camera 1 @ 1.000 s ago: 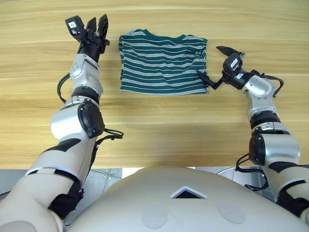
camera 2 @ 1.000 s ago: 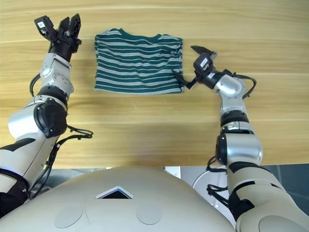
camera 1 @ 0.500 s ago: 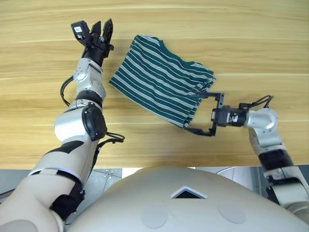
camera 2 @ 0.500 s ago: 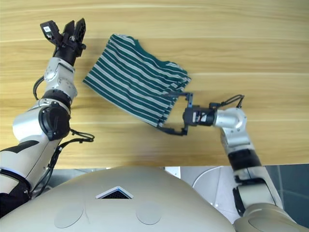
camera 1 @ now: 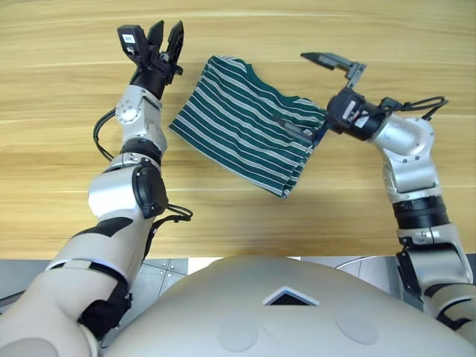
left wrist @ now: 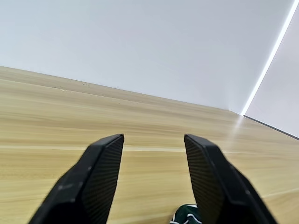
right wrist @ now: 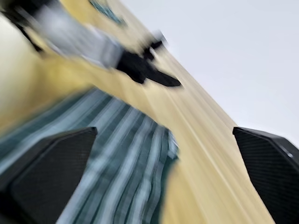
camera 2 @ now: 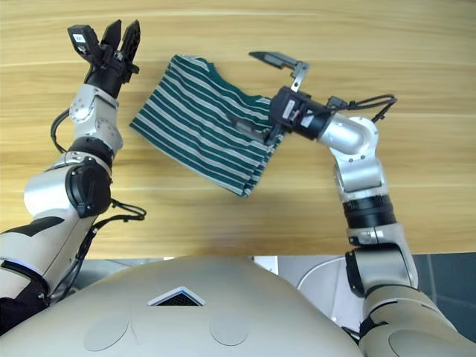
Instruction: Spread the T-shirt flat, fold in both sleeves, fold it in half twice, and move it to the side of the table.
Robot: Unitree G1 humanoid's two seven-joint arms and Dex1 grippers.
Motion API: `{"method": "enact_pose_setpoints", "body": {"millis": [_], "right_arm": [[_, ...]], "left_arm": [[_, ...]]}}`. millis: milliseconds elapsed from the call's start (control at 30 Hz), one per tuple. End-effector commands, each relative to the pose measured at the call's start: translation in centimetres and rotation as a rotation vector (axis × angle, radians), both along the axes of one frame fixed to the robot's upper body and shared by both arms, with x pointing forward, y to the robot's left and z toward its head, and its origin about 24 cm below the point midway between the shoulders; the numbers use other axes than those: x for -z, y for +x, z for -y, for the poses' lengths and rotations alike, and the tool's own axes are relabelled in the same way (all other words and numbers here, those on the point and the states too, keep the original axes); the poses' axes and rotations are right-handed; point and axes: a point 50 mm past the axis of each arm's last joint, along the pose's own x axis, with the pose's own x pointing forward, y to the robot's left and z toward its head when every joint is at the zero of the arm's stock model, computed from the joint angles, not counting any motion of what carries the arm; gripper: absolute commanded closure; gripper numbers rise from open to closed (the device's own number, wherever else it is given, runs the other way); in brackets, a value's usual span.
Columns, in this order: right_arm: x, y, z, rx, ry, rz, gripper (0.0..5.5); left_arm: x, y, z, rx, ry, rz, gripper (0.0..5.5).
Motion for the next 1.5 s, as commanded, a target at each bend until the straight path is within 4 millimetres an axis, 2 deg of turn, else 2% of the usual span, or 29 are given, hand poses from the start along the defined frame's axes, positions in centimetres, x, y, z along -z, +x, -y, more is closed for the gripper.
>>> {"method": "enact_pose_setpoints", "body": {"millis": [33,200,333,467,533,600,700,767,800,867,933,1133,1267,1500], "right_arm": [[0.8,0.8,0.6,0.067,-0.079,0.033,0.13],[3.1,0.7,1.7,0.09,-0.225,0.005,0.13],[5.5,0.7,4.0,0.15,-0.399,-0.039,0.13],[7.3,0.3,5.5,0.17,-0.529,-0.074,0.13],[8.0,-0.3,5.8,0.139,-0.566,-0.102,0.13],[8.4,-2.0,5.5,0.037,-0.564,-0.154,0.13],[7.4,-5.6,3.9,-0.199,-0.458,-0.227,0.13],[4.6,-8.9,2.0,-0.42,-0.309,-0.222,0.13],[3.0,-9.9,1.1,-0.497,-0.228,-0.204,0.13],[1.0,-10.7,0.3,-0.572,-0.12,-0.184,0.13],[-0.1,-11.1,0.1,-0.604,-0.065,-0.174,0.13],[-0.1,-8.1,0.3,-0.438,-0.08,-0.135,0.13],[0.9,-6.6,-1.5,-0.405,-0.122,-0.113,0.13],[4.1,-2.8,-6.2,-0.376,-0.235,-0.093,0.13]], "left_arm": [[0.6,-0.4,0.4,0.018,0.0,-0.012,3.1],[0.9,-0.6,0.5,0.017,0.001,-0.019,3.1],[1.0,-0.6,0.4,0.018,0.003,-0.021,3.1],[1.0,-0.6,0.6,0.022,0.004,-0.022,3.1],[1.0,-0.6,0.7,0.024,0.004,-0.024,3.1],[1.1,-0.6,0.7,0.025,0.004,-0.027,3.1],[1.1,-0.6,0.8,0.026,0.006,-0.028,3.1],[1.1,-0.6,0.8,0.026,0.007,-0.028,3.1],[1.1,-0.6,0.8,0.026,0.008,-0.029,3.1],[1.1,-0.6,0.7,0.024,0.009,-0.03,3.1],[1.0,-0.6,0.7,0.024,0.009,-0.03,3.1],[1.1,-0.6,0.7,0.024,0.007,-0.028,3.1],[1.1,-0.7,0.7,0.025,0.003,-0.02,3.1],[1.2,-0.7,0.8,0.028,0.0,-0.027,3.1]]}}
